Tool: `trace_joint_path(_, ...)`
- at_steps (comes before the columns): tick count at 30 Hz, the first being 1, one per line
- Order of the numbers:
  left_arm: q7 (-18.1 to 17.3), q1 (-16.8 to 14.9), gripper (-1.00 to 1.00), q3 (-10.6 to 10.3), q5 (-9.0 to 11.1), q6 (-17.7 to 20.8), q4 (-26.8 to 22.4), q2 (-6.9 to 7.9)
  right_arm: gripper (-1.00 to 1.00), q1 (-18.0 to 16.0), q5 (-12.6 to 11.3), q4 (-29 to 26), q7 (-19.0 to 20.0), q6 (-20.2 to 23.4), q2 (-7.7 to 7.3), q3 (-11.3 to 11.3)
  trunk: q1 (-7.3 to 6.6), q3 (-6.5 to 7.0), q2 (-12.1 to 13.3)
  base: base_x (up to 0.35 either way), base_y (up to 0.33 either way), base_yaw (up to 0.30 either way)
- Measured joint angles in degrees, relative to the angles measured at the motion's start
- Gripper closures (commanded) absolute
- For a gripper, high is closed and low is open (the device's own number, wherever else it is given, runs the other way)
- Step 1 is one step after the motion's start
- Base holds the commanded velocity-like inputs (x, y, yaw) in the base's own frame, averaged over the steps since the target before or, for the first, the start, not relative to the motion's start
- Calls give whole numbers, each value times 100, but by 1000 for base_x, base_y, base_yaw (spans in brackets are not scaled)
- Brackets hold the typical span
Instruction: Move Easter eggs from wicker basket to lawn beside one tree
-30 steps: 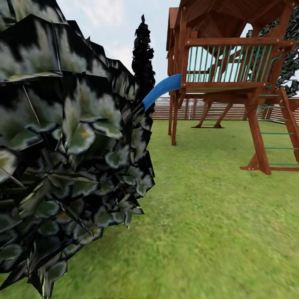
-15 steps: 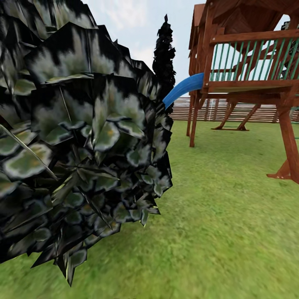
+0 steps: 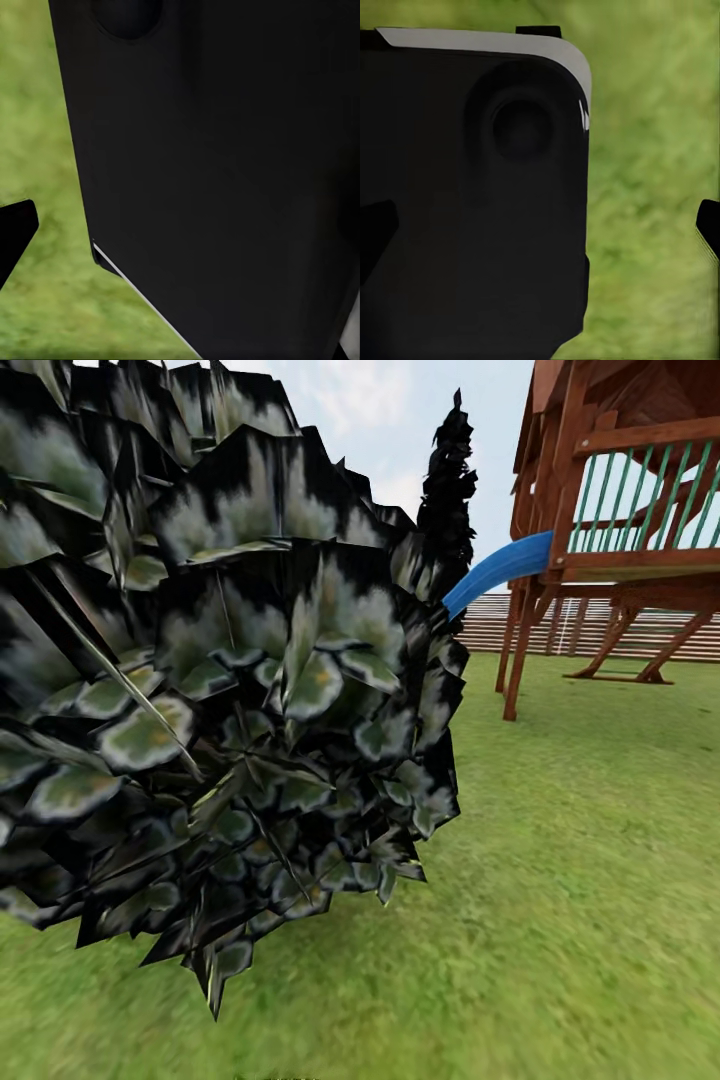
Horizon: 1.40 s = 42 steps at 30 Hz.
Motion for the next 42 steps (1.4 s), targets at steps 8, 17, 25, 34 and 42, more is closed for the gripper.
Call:
trace_joint_path(8, 1, 0, -100, 1, 0, -6, 0, 9, -100, 0, 8, 0, 2, -7, 8, 8, 0, 0, 0, 0, 0, 295)
trace_joint_path(17, 1, 0, -100, 1, 0, -15, -1, 9, -100, 2, 3, 0, 1, -1, 9, 8, 0, 0, 0, 0, 0, 295)
trace_joint_path(25, 3, 0, -100, 2, 0, -16, 0, 8, -100, 0, 91, 143, 123, 20, 142, 49, 0, 0, 0, 0, 0, 111)
trace_joint_path(34, 14, 0, -100, 8, 0, -16, -4, 17, -100, -1, 92, 158, 103, 9, 151, 56, 0, 0, 0, 0, 0, 44)
trace_joint_path(42, 17, 0, -100, 8, 0, -16, 0, 18, -100, -2, 70, 142, 18, 0, 154, 46, 0, 0, 0, 0, 0, 273)
